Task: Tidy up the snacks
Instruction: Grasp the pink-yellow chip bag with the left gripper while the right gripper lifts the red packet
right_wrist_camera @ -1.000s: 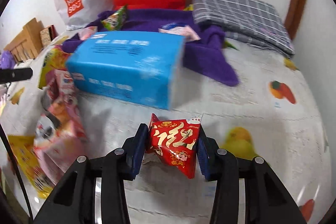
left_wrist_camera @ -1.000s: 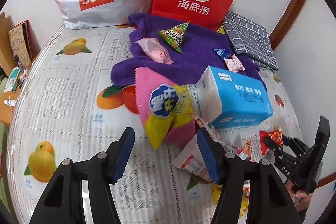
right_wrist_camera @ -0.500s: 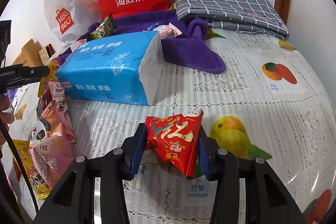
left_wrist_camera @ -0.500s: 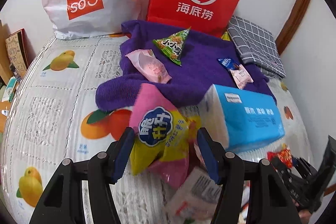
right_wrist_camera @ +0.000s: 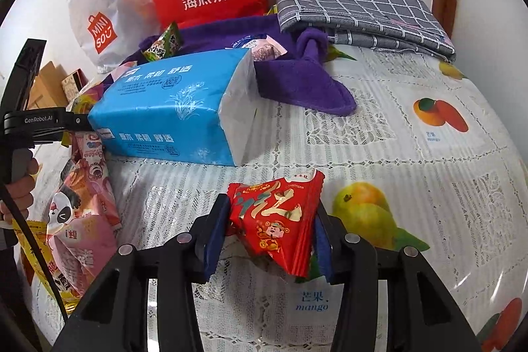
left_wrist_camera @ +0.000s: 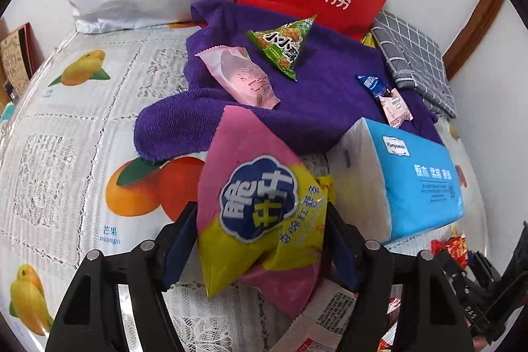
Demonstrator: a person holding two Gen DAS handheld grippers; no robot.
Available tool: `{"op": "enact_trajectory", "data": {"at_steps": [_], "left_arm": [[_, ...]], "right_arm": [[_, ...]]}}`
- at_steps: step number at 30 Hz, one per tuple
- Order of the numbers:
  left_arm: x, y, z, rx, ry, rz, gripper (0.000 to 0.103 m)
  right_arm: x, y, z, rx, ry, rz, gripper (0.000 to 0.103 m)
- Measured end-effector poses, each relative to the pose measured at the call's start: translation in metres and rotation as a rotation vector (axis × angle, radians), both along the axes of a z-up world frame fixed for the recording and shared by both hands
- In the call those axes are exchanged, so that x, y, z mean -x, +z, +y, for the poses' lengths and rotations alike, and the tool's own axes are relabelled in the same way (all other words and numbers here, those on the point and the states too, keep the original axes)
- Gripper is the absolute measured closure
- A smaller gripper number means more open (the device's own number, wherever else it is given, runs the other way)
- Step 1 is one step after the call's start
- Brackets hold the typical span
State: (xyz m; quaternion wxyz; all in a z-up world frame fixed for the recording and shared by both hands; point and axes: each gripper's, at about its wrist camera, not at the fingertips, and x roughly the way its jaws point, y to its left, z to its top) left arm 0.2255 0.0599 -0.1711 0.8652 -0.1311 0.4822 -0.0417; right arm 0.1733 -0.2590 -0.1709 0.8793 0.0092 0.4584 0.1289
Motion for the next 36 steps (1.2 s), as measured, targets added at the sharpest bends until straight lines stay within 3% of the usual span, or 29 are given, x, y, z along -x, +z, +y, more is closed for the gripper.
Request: {"op": "enact_trajectory", "data": {"at_steps": [2, 6, 22, 36], "left_arm": [[0.001, 0.000, 0.002, 0.022, -0.007, -0.003, 0.045], [0.006, 0.004, 0.004, 0.017, -0.002, -0.022, 0.049], [0.052, 0.041, 0.029, 0.040, 0.059, -0.103, 0.049], [0.086, 0.063, 0.032, 0.047, 0.062, -0.142, 0.050]], "right_arm": [[0.000, 0.000, 0.000, -0.001, 0.000, 0.000, 0.055], [0.000, 0.000, 0.000, 0.001, 0.000, 0.000, 0.055], [-0.001, 0.000, -0.007, -0.034, -0.022, 0.002, 0.062], [0.015, 0.005, -0.003, 0.012, -0.064, -0.015, 0.064]]}}
